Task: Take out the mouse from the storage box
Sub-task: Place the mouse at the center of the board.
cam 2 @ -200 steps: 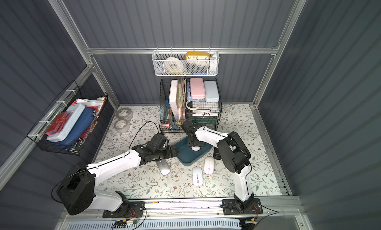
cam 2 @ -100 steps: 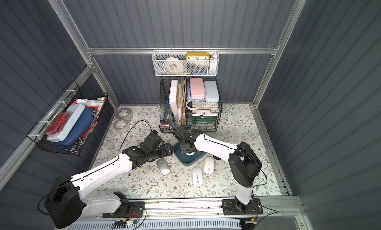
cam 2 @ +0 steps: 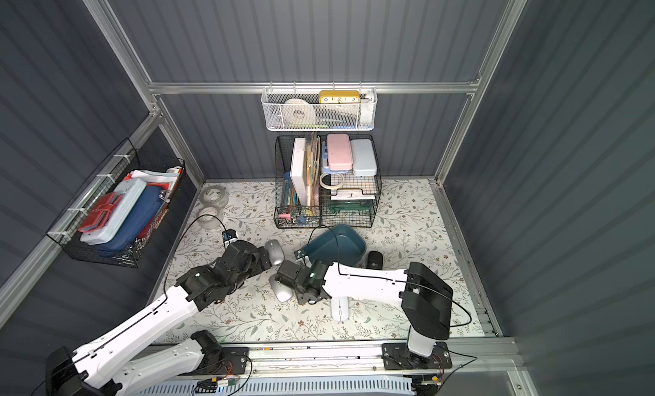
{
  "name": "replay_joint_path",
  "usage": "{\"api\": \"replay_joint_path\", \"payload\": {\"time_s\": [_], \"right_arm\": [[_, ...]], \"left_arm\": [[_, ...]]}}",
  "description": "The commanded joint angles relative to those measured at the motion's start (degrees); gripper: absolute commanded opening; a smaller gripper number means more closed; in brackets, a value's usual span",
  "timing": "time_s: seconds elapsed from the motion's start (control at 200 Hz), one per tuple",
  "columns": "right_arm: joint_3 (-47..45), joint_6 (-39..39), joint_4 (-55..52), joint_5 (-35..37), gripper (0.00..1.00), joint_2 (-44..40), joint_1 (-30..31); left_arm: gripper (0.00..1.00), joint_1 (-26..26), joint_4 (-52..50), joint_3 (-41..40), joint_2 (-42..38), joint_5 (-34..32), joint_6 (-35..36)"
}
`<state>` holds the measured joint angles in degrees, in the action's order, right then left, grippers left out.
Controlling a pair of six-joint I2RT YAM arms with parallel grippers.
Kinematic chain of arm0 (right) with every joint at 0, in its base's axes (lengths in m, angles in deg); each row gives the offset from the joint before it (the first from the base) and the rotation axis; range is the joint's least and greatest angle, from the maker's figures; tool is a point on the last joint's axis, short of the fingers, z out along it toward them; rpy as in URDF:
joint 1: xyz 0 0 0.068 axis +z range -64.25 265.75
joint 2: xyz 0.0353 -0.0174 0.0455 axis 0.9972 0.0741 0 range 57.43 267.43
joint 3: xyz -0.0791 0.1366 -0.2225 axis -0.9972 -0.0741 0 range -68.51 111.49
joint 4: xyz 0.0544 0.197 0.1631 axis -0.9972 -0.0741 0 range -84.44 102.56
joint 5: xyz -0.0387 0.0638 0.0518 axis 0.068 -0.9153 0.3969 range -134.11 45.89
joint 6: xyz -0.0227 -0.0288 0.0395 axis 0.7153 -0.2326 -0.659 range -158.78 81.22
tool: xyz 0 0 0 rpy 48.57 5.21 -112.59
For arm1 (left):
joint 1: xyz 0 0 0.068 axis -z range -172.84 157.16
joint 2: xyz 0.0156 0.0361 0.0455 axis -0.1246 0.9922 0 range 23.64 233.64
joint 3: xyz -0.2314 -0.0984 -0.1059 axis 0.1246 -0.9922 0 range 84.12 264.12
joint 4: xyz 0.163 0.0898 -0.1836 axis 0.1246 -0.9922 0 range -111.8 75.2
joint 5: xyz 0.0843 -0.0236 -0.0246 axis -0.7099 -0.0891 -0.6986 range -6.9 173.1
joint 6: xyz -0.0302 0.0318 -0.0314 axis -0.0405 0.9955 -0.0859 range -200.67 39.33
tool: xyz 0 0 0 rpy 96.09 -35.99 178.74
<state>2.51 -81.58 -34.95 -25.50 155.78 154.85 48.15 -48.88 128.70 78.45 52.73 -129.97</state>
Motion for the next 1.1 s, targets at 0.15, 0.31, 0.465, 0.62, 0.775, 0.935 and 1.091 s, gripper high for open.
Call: {"api": "replay_joint_path", "payload": {"time_s": [0.15,0.31,0.465,0.62,0.775,0.935,1.091], "right_arm": [[0.31,-1.51,1.25,1.89,0.6,4.61,4.99],[0.22,-0.97,3.02,0.4,0.6,7.07,5.51],[0.8,-0.14,3.56,-0.86,0.61,9.67,5.47],[1.96,0.7,3.57,-2.26,0.62,11.82,5.34],[2.29,0.95,3.83,-3.29,0.65,12.96,5.3],[2.41,0.97,3.89,-3.5,0.68,13.38,5.28],[2.13,0.89,3.84,-3.45,0.7,13.0,5.28]], "left_arm": [[0.99,0.23,-2.77,-0.28,-2.16,-1.68,-0.36],[0.99,0.23,-2.74,-0.36,-2.77,-1.32,0.16],[0.99,0.23,-2.92,-0.76,-3.47,-1.28,-0.08],[0.99,0.22,-3.17,-0.57,-3.4,-1.18,-0.03],[0.99,0.23,-3.1,-0.17,-2.97,-1.37,0.5],[1.0,0.24,-2.23,0.43,-2.04,-1.39,0.95],[0.99,0.23,-2.13,1.82,-1.11,-1.63,1.92]]}}
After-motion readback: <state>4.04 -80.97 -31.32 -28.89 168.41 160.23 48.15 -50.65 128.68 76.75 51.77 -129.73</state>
